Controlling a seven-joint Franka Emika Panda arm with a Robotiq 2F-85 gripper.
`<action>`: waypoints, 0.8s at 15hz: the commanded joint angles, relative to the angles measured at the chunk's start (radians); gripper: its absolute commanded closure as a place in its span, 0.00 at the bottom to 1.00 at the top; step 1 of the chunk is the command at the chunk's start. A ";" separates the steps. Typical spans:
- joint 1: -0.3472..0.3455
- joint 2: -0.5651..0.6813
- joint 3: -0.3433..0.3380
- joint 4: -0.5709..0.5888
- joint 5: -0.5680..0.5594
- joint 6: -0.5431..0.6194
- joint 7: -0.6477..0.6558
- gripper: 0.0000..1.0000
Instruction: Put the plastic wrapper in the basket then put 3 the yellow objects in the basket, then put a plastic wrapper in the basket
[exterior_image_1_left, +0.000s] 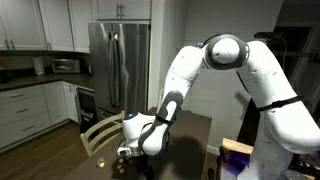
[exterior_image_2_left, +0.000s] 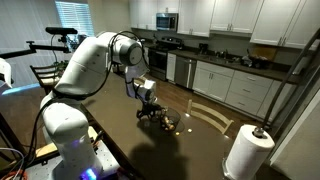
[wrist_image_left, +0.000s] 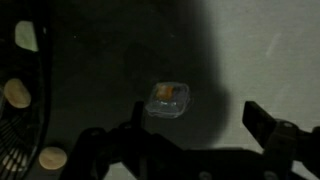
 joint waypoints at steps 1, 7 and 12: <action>-0.031 0.057 0.025 0.048 0.047 -0.036 -0.058 0.00; -0.013 0.112 0.008 0.074 0.031 -0.015 -0.035 0.33; -0.006 0.107 0.005 0.067 0.026 -0.006 -0.022 0.66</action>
